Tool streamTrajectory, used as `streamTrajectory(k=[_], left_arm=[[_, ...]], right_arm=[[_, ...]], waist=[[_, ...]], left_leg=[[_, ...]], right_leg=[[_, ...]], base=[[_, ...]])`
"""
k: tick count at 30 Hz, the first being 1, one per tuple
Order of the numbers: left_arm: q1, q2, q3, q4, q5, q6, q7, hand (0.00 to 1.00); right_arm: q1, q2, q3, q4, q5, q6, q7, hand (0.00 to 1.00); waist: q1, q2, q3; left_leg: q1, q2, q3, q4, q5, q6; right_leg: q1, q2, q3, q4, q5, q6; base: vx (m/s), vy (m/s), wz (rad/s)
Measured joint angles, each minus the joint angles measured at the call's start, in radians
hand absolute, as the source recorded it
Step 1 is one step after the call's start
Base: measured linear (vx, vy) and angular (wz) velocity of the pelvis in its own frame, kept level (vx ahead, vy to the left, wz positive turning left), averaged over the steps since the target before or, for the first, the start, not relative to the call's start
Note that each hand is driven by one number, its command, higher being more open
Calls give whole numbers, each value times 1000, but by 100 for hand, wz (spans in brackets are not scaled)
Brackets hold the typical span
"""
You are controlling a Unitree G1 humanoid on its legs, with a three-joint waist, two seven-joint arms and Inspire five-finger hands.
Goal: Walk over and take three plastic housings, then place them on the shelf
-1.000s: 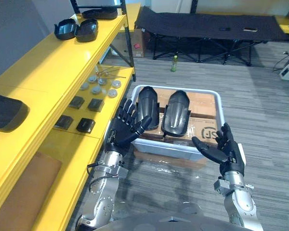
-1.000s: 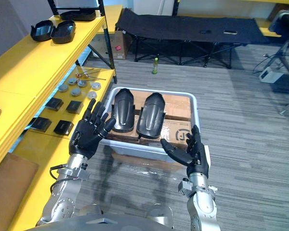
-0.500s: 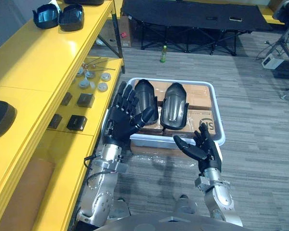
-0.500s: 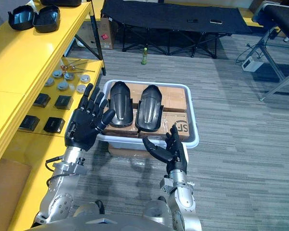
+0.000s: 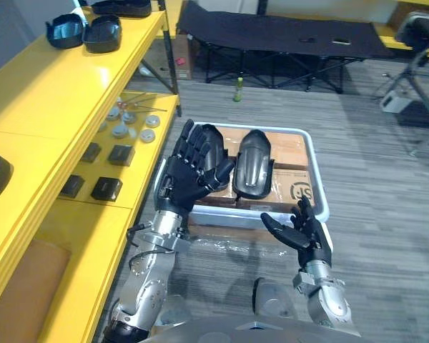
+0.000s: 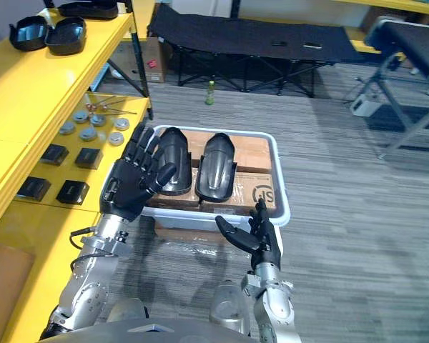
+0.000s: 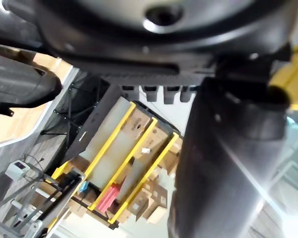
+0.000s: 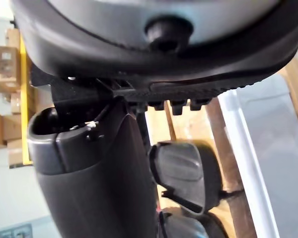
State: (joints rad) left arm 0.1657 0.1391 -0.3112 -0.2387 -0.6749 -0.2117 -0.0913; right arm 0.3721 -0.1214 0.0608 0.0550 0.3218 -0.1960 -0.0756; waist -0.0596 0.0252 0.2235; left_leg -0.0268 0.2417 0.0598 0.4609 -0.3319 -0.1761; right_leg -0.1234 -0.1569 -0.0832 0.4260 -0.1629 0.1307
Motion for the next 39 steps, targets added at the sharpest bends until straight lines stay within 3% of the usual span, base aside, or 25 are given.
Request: streamTrajectory(k=[2, 4, 7, 9, 11, 13, 14, 16, 19, 26, 31, 39], left_arm=[[-4, -5, -10, 14, 1, 0, 17, 100], [-6, -8, -14, 54, -8, 0, 19, 100], [-7, -7, -42, 105, -14, 3, 30, 100], [12, -4, -48, 134, -21, 3, 34, 100], [27, -7, -46, 129, -20, 1, 22, 100], [27, -13, -61, 127, -20, 1, -9, 100], [29, -9, -61, 127, -21, 0, -16, 100], [29, 6, -59, 121, -21, 1, -29, 100], [7, 31, -39, 114, -21, 4, -30, 100], [-57, 32, 34, 63, -21, 17, -4, 100], [-108, 25, 42, 38, -20, 17, -1, 100], [-139, 28, 33, 87, -20, 15, 3, 100]], right_arm=[[-45, -9, 13, -2, -3, 1, -6, 100], [-68, -28, 30, -8, -1, 5, -15, 100], [-69, -54, 22, -30, -2, 9, -39, 100], [-33, -58, -10, -30, -2, 10, -79, 100], [-31, -57, -42, -28, -2, 6, -124, 100], [-40, -60, -94, -26, -2, -7, -208, 100], [-43, -56, -109, -17, -5, -12, -234, 100], [-67, -36, -129, -16, -38, -15, -324, 100], [-110, -28, -177, -13, -40, -17, -374, 100], [-220, -33, -293, 78, -15, -28, -402, 100], [-388, -101, -329, 213, 50, -28, -396, 100], [-643, -231, -322, 330, 78, 4, -381, 100]], waist=[[0, 1, -1], [2, 3, -2], [-5, 17, -5], [7, 4, 0], [9, 15, -3], [7, 29, -2], [14, 20, 5], [27, -9, 23], [28, -36, 48], [30, -63, 98], [41, -42, 156], [86, -50, 201]], left_leg=[[19, 19, -8, -34, 34, -11], [13, 22, -22, -20, 68, 8], [-60, 27, -35, 98, 127, 59], [-78, 27, -16, 145, 186, 56], [-70, 2, -1, 69, 159, 52], [-49, -71, -2, -153, 183, 55], [-32, -85, 6, -183, 187, 46], [-39, -116, 54, -186, 190, 72], [-118, -116, 97, -104, 147, 94], [-202, -109, 124, 9, 97, 116], [-273, -110, 94, 22, 111, 118], [-316, -117, 67, -30, 163, 112]], right_leg=[[-2, 18, -21, 24, -25, -21], [6, 23, -27, 21, -28, -26], [59, 23, -69, -36, -29, -33], [129, 9, -92, -109, -11, -45], [134, -3, -97, -146, 11, -43], [109, -25, -90, -170, 38, -19], [97, -34, -70, -165, 41, -13], [67, -53, -19, -199, 81, 10], [39, -54, 18, -301, 164, 24], [27, -54, 33, -387, 239, 39], [-5, -50, 6, -419, 272, 39], [-38, -42, -25, -447, 294, 28]], base=[[121, -169, 13], [74, -152, 8], [56, -127, 33], [61, -60, 31], [16, 43, 9], [-4, 131, -1], [-15, 190, -40], [-36, 163, -58], [-67, 206, -48], [-49, 107, -16], [-70, 1, 12], [-2, -42, 12]])
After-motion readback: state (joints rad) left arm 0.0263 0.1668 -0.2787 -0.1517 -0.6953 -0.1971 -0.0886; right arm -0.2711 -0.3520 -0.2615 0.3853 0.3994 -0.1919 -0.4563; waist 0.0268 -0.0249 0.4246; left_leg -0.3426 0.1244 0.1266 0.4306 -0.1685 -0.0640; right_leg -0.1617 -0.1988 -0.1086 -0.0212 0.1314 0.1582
